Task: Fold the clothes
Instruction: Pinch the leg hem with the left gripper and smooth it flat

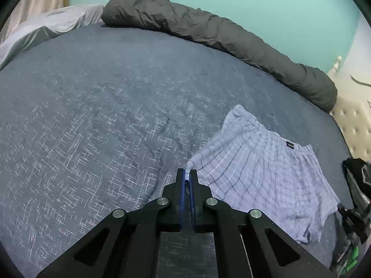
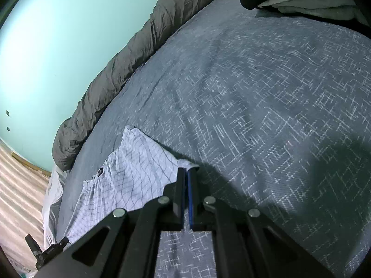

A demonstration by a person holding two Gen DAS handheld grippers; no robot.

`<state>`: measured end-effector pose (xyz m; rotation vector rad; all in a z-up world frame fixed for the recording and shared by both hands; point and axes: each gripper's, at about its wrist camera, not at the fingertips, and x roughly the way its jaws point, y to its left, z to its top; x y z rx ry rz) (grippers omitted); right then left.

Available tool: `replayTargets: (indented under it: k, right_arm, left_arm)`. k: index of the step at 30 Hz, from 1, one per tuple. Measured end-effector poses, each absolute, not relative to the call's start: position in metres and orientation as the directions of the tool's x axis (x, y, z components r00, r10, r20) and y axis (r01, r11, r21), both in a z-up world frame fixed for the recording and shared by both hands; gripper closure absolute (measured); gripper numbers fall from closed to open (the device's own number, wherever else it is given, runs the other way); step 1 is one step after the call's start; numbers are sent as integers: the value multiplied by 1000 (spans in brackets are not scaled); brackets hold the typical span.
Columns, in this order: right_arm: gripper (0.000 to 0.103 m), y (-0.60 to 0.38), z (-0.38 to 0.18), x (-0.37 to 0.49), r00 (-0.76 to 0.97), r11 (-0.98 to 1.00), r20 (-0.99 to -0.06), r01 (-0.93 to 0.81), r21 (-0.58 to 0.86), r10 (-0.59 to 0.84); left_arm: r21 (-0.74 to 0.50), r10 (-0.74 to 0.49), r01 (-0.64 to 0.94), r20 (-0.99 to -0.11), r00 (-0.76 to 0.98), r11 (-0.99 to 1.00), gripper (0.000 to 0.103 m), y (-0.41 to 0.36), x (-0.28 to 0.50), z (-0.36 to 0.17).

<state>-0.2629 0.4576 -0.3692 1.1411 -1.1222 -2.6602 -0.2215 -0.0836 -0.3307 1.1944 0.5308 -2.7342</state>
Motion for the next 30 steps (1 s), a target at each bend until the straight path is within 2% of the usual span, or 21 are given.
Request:
replayTargets:
  k: [2,6,9,19,25,30]
  right_arm:
    - [102,458,-370,-263,-727,-735,-618,-237,635,-299]
    - [102,456,-369,-264,-727,-734,-618,-239,636,-300]
    - [102,455,-370,-265,-724,-733,-619,-236,638,-305]
    - [102,453,-370,-265,-724,-734,-620,-239,636,-302]
    - [102,454,-371,-266,-723,-735,-623,-244,633,-297]
    - [102,453,-371,-266,-725,-737,-624,-245,630,-292]
  left_arm:
    - [-256,63,193,-740,-670,-947,100,-70,-223,-333]
    - [-299,215,44,-773,-597,-953,99,-37,-233,-348]
    - [-281,217,27,-798,-563,-959,99,-28,-236,-358]
    - [-293,159,134,-787,-596,-946,98,-59,-231,-349]
    - [-223,-32,335,-790,-613,-915,99,-106,-210,-342]
    - [-274,-2,379,-809,-588,-884,98,-122,-209,-358]
